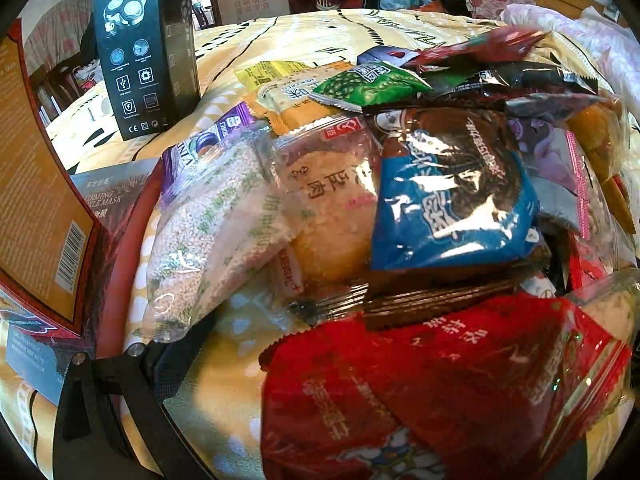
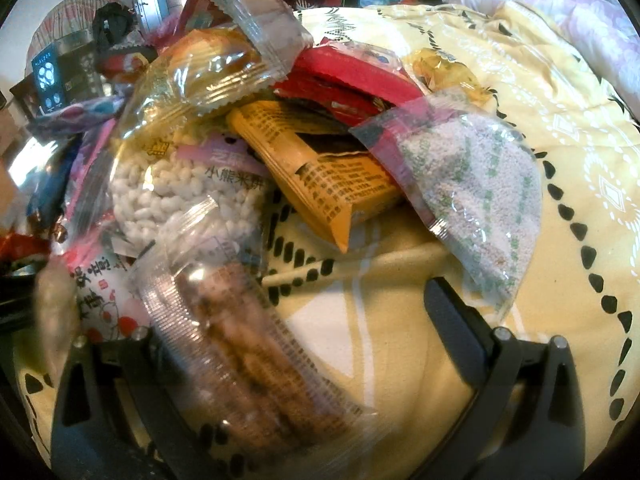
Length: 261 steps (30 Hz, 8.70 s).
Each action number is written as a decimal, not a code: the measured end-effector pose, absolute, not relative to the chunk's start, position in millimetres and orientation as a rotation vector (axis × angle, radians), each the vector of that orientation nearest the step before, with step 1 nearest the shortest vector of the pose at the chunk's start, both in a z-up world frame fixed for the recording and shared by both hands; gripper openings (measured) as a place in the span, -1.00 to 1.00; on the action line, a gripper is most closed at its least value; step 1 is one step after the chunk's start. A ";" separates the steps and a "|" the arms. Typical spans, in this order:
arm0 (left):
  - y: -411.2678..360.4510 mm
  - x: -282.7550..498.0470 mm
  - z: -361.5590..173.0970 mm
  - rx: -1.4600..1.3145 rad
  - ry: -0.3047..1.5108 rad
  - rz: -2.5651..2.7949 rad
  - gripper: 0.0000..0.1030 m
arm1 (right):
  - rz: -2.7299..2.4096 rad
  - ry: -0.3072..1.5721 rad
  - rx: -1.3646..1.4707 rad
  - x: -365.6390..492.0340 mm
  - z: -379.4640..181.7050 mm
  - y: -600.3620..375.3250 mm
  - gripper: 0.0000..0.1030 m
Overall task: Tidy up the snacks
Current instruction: 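Move both grippers toward the snack pile on the bed, then grasp the red snack packet with the left gripper while the right gripper grasps the clear pastry bag, then carry both packets over the glass bowl and release them into it, then move both grippers back from the bowl toward the snack pile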
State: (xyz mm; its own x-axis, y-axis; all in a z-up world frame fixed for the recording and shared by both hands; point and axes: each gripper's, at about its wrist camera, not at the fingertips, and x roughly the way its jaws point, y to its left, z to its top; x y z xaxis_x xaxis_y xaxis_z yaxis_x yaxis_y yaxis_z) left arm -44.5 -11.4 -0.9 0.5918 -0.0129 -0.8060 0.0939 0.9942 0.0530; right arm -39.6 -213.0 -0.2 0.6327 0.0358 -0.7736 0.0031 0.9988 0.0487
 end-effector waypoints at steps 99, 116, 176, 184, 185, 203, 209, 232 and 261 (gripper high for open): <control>34.4 -129.8 119.8 -0.066 0.758 -0.649 0.53 | 0.362 0.860 0.191 -135.3 72.2 -171.9 -0.06; 177.9 -128.3 257.0 -0.161 0.476 -0.360 0.53 | 0.472 0.553 -0.065 -77.9 245.5 -82.6 -0.33; 502.1 -162.7 237.5 -0.353 0.540 0.287 0.54 | 1.118 0.758 -0.070 -38.0 246.0 283.6 0.27; 520.1 -148.9 194.4 -0.397 0.646 0.321 0.55 | 1.110 0.924 -0.111 -29.1 201.1 322.1 0.30; 520.3 -149.6 192.8 -0.397 0.650 0.324 0.57 | 1.106 0.937 -0.111 -27.5 197.5 323.8 0.31; 548.4 -227.5 217.2 -0.576 0.433 0.453 0.83 | 1.133 0.712 -0.151 -58.3 193.5 373.1 0.85; 544.2 -249.2 217.8 -0.548 0.427 0.479 0.87 | 1.141 0.634 -0.318 -77.6 168.7 409.8 0.85; 421.8 -203.6 259.9 -0.173 0.458 0.447 0.99 | 1.112 0.670 -0.569 -102.9 152.4 296.9 1.00; 159.4 -176.0 302.8 -0.042 0.346 -0.068 0.99 | 0.271 0.417 -0.280 -155.9 243.3 -76.4 1.00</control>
State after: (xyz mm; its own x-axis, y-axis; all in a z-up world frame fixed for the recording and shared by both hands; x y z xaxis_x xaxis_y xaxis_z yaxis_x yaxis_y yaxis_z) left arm -176.0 159.4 302.8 0.9384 -0.0738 -0.3375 0.0596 0.9969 -0.0524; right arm -155.9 -76.4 243.3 0.8798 0.1996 -0.4314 -0.3133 0.9260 -0.2105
